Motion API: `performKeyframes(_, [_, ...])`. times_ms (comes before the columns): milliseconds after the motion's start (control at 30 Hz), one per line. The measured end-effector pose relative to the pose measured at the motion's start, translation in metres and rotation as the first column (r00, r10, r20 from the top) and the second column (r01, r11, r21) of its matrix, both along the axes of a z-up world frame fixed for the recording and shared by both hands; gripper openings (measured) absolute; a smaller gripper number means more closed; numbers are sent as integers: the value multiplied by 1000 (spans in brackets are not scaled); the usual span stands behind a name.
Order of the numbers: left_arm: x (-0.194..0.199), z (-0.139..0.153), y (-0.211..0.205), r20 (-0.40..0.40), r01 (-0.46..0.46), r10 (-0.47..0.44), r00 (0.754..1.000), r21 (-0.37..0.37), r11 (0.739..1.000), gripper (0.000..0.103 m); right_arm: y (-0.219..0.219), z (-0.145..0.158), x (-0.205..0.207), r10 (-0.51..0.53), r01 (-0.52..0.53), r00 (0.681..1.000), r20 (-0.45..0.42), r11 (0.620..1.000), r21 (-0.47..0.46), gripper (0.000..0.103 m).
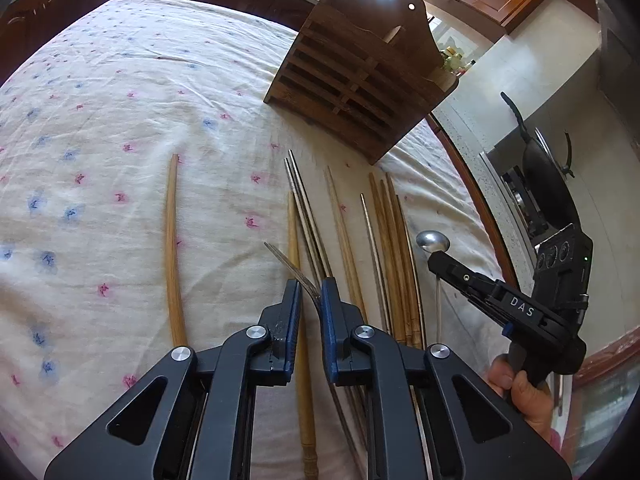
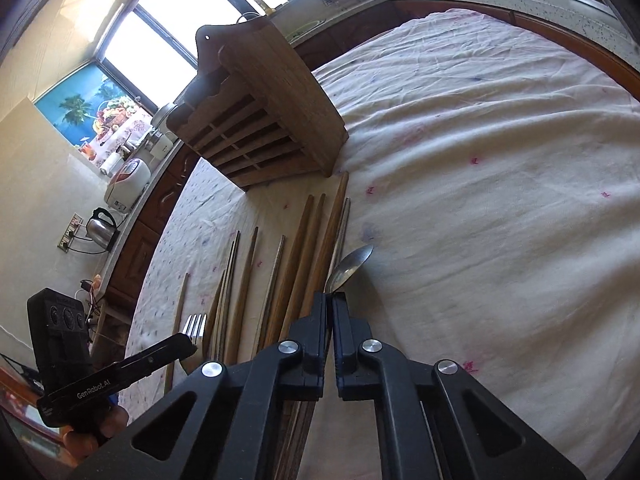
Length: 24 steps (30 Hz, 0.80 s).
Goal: Organize utensils
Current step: 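Carry the spoon and fork into the wooden holder and open both grippers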
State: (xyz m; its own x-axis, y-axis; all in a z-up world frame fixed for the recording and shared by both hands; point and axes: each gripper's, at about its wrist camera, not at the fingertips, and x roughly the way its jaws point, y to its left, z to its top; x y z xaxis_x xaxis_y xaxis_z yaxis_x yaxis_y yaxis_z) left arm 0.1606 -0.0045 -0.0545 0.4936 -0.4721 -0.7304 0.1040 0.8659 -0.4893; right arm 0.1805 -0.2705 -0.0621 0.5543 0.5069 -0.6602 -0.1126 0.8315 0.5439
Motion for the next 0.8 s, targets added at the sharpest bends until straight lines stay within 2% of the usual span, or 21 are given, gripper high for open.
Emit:
performKeyframes(233, [-11,24,0,70,11,-10,997,-17,1000,5,4,37,-24,-5,8,991,136,1000,-23,3])
performKeyframes(433, [-20,55,2,150,16,-11,989,-34,999,2,-2,67,-35,-25,23,977,211,1000,11,2])
performKeyframes(667, [-24,88,8,246,11,0,969,-42,999,2,1,97,-37,-35,34,953,302,999,8,2])
performKeyframes(800, [-16,98,14,271,1,11,962,-43,999,2,5,108,-30,-32,37,943,331,999,-10,2])
